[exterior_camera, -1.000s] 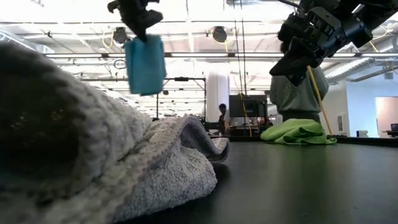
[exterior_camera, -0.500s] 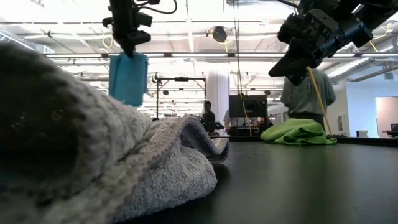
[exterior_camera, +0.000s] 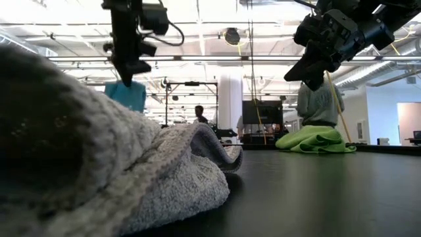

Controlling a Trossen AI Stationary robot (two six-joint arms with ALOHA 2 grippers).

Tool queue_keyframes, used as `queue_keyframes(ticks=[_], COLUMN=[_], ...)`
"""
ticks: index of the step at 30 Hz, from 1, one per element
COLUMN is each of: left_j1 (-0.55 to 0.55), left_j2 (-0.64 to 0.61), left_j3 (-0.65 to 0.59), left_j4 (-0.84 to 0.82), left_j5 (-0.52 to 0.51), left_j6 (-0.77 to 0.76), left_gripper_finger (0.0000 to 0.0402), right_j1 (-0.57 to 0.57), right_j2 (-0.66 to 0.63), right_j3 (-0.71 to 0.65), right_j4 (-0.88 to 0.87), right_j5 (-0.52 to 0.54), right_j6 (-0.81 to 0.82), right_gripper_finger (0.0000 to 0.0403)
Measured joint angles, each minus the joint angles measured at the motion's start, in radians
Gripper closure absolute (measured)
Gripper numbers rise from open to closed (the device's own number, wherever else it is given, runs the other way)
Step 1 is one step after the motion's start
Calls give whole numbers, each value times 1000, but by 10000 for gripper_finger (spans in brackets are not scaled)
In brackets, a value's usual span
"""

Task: Fold microfiber towels
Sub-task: Stack the folded blue microfiber towel on top of the blue microfiber towel into the bin

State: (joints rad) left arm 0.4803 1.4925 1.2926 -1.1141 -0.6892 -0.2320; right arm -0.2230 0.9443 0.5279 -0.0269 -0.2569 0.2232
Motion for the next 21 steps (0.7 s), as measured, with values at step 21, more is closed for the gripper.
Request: queue_keyframes(ticks=[21], left_j1=[-266], left_j2=[0], left_j3=[-368], left_j4=[252], left_j5=[334], left_j6=[-218], left_gripper_finger=[401], right_j1=[-1], right_j2=[0], right_j3=[0], right_j4=[0], right_j5=[26], right_j6=[20], right_gripper_finger=[403])
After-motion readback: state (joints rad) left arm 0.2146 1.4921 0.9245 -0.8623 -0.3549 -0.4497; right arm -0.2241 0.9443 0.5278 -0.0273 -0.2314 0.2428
